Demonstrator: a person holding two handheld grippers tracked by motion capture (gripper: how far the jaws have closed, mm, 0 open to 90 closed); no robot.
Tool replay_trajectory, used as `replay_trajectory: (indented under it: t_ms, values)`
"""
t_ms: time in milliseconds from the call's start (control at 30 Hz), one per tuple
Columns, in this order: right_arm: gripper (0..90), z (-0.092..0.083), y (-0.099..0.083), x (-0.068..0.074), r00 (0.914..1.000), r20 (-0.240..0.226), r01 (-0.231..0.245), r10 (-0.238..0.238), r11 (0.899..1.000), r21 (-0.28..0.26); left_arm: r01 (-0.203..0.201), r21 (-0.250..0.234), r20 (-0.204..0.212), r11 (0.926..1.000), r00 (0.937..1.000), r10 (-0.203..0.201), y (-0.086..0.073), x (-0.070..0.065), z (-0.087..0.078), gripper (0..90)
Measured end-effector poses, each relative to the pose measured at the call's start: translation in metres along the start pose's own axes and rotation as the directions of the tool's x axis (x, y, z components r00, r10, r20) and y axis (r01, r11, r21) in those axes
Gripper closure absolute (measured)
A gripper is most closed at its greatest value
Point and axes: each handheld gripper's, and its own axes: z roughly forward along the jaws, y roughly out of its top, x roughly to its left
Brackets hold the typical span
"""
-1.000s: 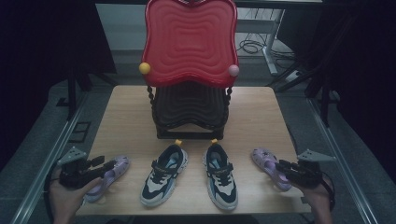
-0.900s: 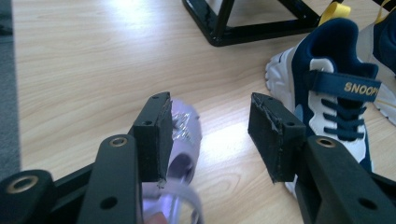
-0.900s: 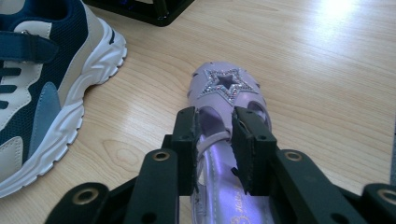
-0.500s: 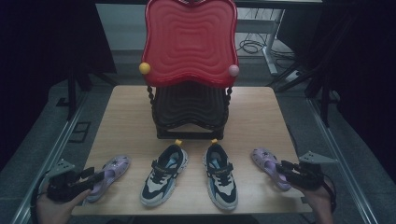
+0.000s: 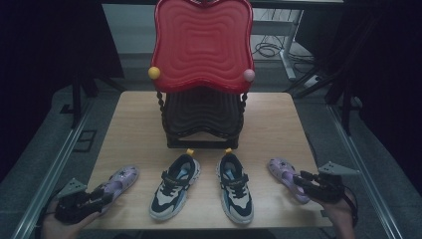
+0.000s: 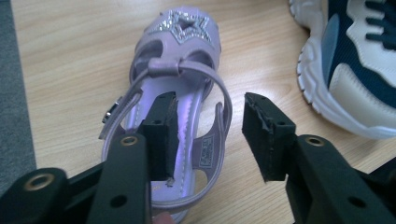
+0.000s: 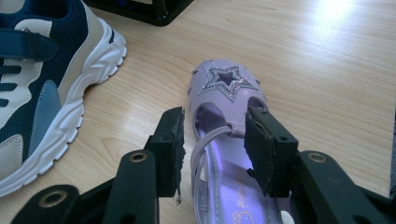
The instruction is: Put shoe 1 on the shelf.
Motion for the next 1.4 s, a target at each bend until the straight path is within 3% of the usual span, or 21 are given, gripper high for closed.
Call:
replay_trajectory:
  t_ms: [333,500,633,900,1000,1133,1400]
  values:
    - [54.5,-0.002,-0.003,0.004,0.9999,-0.003,0.014,-0.014,1.0,0.019,-0.066,0.069,0.015,0.9955,0.9978,0.065,-0.001,0.0,0.015,70.6]
    - [54.6,-0.002,-0.004,0.006,0.9998,-0.003,0.019,-0.019,0.999,0.039,-0.072,0.089,0.027,0.9934,0.9972,0.07,-0.003,0.0,0.017,76.7]
    - [55.9,0.003,-0.004,0.009,0.9991,-0.001,0.042,-0.042,0.995,0.086,-0.079,0.094,0.029,0.9924,0.9966,0.077,-0.002,-0.001,0.019,79.4]
    - [64.4,0.012,-0.007,0.008,0.9995,0.019,0.023,-0.026,0.988,0.152,-0.066,0.092,0.03,0.9936,0.9975,0.064,-0.002,0.001,0.018,82.3]
    - [73.2,0.025,-0.009,0.009,0.9996,-0.003,0.028,-0.028,0.978,0.207,-0.061,0.094,0.031,0.9937,0.9978,0.059,-0.002,0.002,0.018,83.1]
    - [80.2,0.031,-0.01,0.01,0.9995,-0.016,0.03,-0.027,0.971,0.236,-0.048,0.085,0.037,0.9952,0.9983,0.045,-0.002,0.003,0.018,83.6]
    - [85.4,0.031,-0.011,0.005,0.9996,-0.018,0.024,-0.021,0.975,0.221,-0.039,0.065,0.024,0.9971,0.999,0.038,-0.001,0.003,0.016,85.7]
